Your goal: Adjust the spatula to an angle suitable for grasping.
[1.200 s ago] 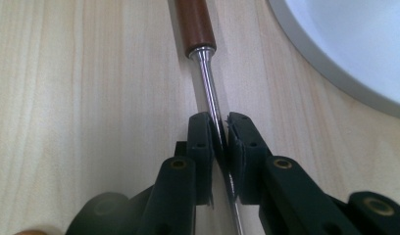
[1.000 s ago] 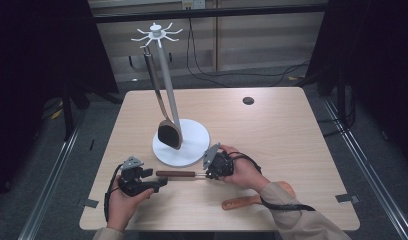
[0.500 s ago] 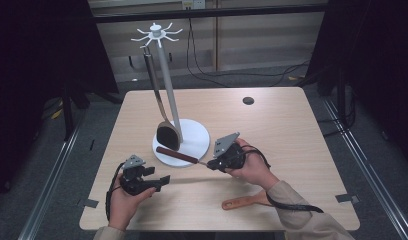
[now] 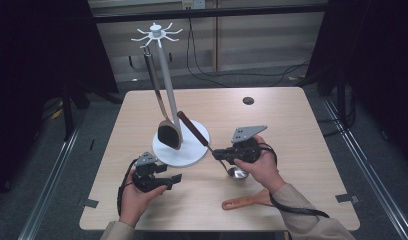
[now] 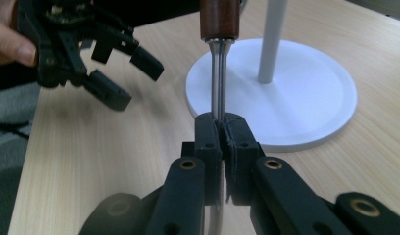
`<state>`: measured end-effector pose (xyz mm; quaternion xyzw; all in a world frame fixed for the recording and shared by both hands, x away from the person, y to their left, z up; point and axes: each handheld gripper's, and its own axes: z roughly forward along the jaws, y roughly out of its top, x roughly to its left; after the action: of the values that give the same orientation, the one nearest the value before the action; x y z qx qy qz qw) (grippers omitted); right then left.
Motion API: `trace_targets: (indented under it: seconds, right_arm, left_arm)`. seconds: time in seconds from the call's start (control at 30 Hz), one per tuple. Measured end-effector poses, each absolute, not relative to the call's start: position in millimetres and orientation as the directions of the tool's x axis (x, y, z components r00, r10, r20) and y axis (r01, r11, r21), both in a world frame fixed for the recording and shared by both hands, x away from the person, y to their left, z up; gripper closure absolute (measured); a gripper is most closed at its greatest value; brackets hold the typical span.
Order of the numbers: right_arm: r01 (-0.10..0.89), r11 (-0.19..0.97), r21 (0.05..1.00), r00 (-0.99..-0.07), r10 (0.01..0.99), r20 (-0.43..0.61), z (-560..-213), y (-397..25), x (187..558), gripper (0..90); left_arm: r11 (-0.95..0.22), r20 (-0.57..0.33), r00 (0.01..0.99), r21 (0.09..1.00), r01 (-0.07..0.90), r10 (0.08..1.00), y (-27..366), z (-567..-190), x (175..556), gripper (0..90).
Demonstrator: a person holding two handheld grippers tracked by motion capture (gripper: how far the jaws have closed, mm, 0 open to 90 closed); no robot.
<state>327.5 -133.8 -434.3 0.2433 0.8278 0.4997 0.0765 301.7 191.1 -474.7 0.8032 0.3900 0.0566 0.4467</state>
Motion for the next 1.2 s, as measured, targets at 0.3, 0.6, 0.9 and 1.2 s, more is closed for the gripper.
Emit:
trace_targets:
  seconds: [0.3, 0.6, 0.9, 1.2]
  right_arm:
    - [0.359, 0.242, 0.901, -0.806, 0.567, 0.168, -431, -146, 322, 86.4]
    - [0.35, 0.133, 0.927, -0.732, 0.657, 0.182, -423, -147, 314, 86.4]
    - [0.327, 0.105, 0.939, -0.68, 0.716, 0.157, -414, -138, 304, 86.4]
    - [0.305, 0.106, 0.946, -0.641, 0.758, 0.122, -410, -127, 296, 86.4]
  left_arm:
    - [-0.275, -0.282, 0.73, 0.795, 0.541, 0.623, 169, -471, 303, 25.5]
    - [-0.24, -0.285, 0.762, 0.835, 0.495, 0.581, 142, -461, 300, 28.5]
    - [-0.195, -0.266, 0.772, 0.873, 0.446, 0.577, 116, -450, 296, 39.4]
    - [-0.196, -0.245, 0.786, 0.887, 0.418, 0.568, 88, -442, 296, 58.9]
